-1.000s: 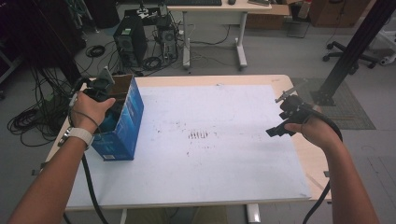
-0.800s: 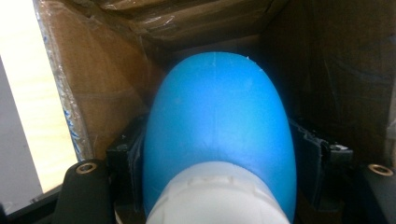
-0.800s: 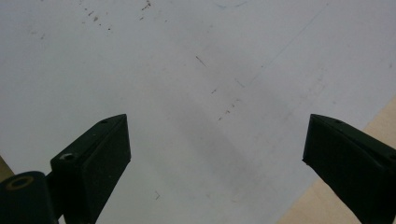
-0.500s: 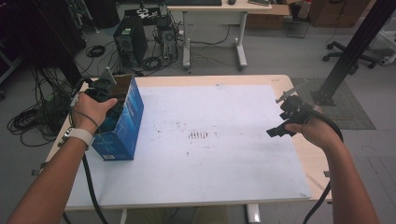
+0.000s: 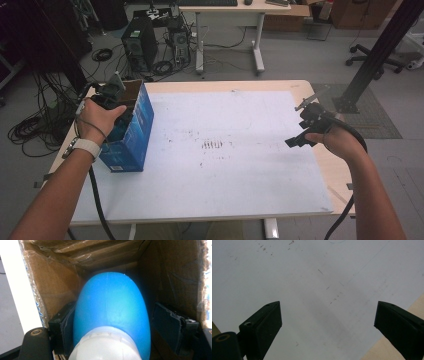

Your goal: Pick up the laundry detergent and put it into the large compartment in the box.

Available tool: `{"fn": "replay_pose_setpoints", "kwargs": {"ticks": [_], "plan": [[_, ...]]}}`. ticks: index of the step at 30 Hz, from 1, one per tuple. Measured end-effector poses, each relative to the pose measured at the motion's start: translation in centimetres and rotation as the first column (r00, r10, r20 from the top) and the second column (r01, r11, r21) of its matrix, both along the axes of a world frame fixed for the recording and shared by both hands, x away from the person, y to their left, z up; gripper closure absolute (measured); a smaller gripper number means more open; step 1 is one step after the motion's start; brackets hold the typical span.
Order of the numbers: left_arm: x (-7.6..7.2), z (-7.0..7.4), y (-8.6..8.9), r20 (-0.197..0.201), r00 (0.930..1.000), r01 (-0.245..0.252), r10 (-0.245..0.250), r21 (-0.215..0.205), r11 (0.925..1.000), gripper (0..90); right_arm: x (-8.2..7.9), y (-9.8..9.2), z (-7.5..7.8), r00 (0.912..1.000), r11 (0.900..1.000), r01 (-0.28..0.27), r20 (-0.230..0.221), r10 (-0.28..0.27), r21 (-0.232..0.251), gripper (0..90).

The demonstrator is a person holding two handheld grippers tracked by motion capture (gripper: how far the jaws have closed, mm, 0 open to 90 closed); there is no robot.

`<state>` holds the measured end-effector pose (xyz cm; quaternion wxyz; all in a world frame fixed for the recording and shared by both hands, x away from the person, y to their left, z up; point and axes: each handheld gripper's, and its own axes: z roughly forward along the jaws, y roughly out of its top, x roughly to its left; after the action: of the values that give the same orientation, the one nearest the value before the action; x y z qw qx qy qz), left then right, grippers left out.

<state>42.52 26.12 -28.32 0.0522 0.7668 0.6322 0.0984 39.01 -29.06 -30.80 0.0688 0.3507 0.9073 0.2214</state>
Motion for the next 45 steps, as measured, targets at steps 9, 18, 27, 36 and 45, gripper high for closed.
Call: {"fn": "replay_pose_setpoints", "kwargs": {"ticks": [9,18,27,36,45], "plan": [[-0.1,0.3,-0.3,0.006,1.0,0.007,-0.008,0.022,0.9997,22.2,-0.1,-0.1,0.1,1.0,1.0,0.002,0.003,-0.002,0.002,7.5],[-0.3,1.1,-0.3,0.012,0.9998,0.013,-0.013,0.027,0.9995,19.0,-0.2,-0.1,0.3,1.0,1.0,0.004,0.007,-0.004,0.003,7.6],[-0.5,1.7,-0.2,0.02,0.9997,0.014,-0.014,0.017,0.9998,18.3,-0.4,0.0,0.3,0.9999,1.0,-0.003,0.011,0.003,0.005,7.5],[-0.7,2.4,-0.1,0.027,0.9996,0.01,-0.01,-0.002,0.9999,12.6,-0.6,-0.2,0.5,0.9999,1.0,0.001,0.016,-0.001,0.006,7.5],[-1.0,3.2,-0.1,0.045,0.9988,0.02,-0.019,-0.014,0.9997,12.2,-0.8,-0.2,0.6,0.9998,1.0,0.0,0.019,0.0,0.007,7.5]]}}
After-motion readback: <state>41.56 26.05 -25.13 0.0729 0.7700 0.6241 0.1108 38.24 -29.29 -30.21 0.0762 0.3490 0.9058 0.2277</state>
